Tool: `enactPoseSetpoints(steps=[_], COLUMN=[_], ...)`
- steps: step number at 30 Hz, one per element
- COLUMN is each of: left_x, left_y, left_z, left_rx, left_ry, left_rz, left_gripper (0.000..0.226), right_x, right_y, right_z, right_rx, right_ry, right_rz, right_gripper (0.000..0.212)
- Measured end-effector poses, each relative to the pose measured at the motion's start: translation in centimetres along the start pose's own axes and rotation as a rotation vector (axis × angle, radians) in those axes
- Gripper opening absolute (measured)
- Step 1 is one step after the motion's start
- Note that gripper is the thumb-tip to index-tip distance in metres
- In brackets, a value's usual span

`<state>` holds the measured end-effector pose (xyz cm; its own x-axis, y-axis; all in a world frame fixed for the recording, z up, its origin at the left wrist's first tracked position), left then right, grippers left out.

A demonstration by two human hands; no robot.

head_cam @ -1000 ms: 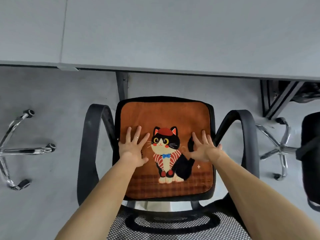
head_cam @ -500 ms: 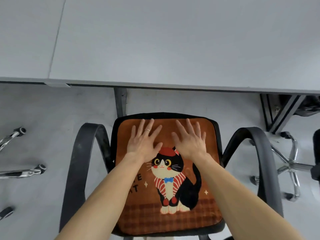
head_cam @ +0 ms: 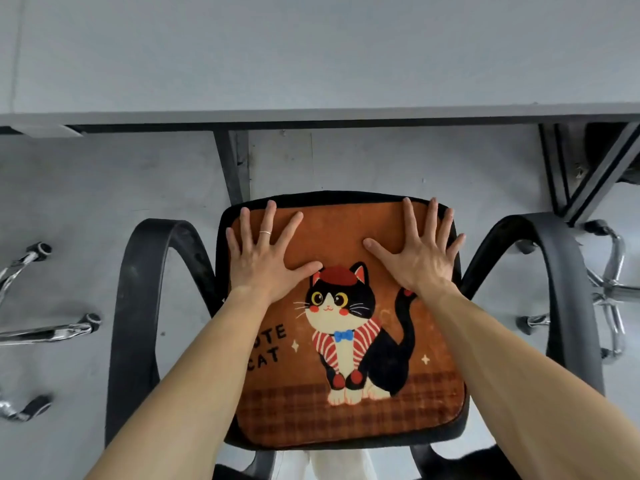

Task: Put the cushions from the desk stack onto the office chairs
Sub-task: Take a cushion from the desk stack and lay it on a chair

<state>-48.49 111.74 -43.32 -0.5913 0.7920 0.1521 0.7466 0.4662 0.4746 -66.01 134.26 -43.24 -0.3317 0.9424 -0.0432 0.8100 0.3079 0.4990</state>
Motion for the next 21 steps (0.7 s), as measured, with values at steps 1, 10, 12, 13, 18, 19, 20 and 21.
enactPoseSetpoints(steps=[1, 10, 12, 13, 18, 19, 20, 21], left_x=[0.1, 2.7, 3.1, 3.3, 4.1, 4.3, 4.4, 4.5], left_y=[0.6, 11.4, 15.0, 16.5, 20.8, 20.7, 20.3, 20.1], left_z=[-0.3, 2.9, 4.3, 4.8, 6.6, 6.8, 6.8, 7.1], left_rx=[-0.021, -0.131, -0.222, -0.257, -0.346, -0.352, -0.359, -0.369], left_ry=[-0.004, 0.214, 0.309, 0.359, 0.668, 0.697, 0.724, 0.746], left_rz=[-0.025, -0.347, -0.487, -0.571, -0.904, -0.906, -0.910, -0.917], left_gripper=[0.098, 0.080, 0.084, 0.087, 0.103, 0.108, 0.115, 0.121], right_x=[0.0, 0.5, 1.2, 1.5, 1.4, 1.4, 1.5, 1.6], right_y=[0.5, 14.0, 17.8, 19.3, 22.1, 21.9, 21.7, 21.7], right_z=[-0.2, 5.2, 6.7, 7.1, 7.6, 7.9, 8.2, 8.6], right_rx=[-0.008, -0.120, -0.214, -0.256, -0.404, -0.403, -0.390, -0.372], right_ry=[-0.014, -0.186, -0.272, -0.326, -0.590, -0.600, -0.607, -0.614], right_rz=[0.014, 0.215, 0.406, 0.533, 0.906, 0.892, 0.878, 0.870], right_gripper=[0.114, 0.088, 0.093, 0.096, 0.116, 0.119, 0.120, 0.120])
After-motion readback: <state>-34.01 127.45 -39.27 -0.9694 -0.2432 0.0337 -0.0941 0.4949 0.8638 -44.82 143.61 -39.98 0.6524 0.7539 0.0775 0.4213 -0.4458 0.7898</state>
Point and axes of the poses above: each hand's wrist, its own y-axis away from the middle knuckle, its own z-axis out of the palm, x = y × z, the point moved 6 cm from there along -y, towards the middle knuckle, and after that the axes turned 3 degrees about y, right-handed, at the moved point
